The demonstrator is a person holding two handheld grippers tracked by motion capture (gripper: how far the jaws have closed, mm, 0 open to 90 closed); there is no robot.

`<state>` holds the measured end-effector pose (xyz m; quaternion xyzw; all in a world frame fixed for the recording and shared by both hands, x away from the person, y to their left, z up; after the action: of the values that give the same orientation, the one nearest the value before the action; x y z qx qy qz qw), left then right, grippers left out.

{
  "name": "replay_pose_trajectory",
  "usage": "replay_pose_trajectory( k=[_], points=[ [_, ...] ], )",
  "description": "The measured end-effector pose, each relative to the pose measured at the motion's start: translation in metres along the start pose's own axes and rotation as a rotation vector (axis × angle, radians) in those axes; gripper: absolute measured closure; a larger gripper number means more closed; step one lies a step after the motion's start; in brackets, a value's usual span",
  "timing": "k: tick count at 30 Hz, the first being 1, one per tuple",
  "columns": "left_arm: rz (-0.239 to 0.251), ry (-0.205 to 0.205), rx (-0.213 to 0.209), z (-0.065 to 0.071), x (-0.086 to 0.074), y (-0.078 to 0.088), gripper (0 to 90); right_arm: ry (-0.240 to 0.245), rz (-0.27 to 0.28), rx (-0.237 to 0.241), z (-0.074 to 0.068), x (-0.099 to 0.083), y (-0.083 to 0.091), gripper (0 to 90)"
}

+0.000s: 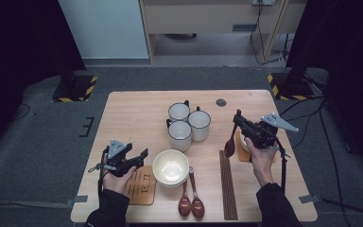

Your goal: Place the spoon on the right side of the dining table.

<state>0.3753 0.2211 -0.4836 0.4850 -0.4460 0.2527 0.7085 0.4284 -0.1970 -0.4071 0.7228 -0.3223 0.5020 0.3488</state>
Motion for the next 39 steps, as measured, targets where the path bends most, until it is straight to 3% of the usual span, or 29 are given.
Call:
replay_pose_trajectory(
  k=[21, 28, 39],
  points=[
    [-0.112, -0.013, 0.104, -0.032, -0.025, -0.015, 21.6, -0.002, 0.005, -0.025, 0.008, 0.003, -0.005, 84.6],
    [-0.141, -0.023, 0.126, -0.037, -0.030, -0.018, 19.9, -0.005, 0.012, -0.034, 0.012, 0.003, -0.005, 84.6],
    [-0.208, -0.008, 0.168, -0.053, -0.041, -0.024, 18.6, -0.009, 0.019, -0.047, 0.017, 0.004, -0.006, 84.6]
  ],
)
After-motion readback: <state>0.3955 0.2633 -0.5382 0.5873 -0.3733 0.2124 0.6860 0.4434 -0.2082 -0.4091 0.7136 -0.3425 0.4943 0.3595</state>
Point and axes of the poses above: each handheld gripper's, and its own axes: y roughly backward along the jaws, x roughly out of its top, z roughly to its right, the point moved 3 cm from there along -y, roughly forward along the jaws
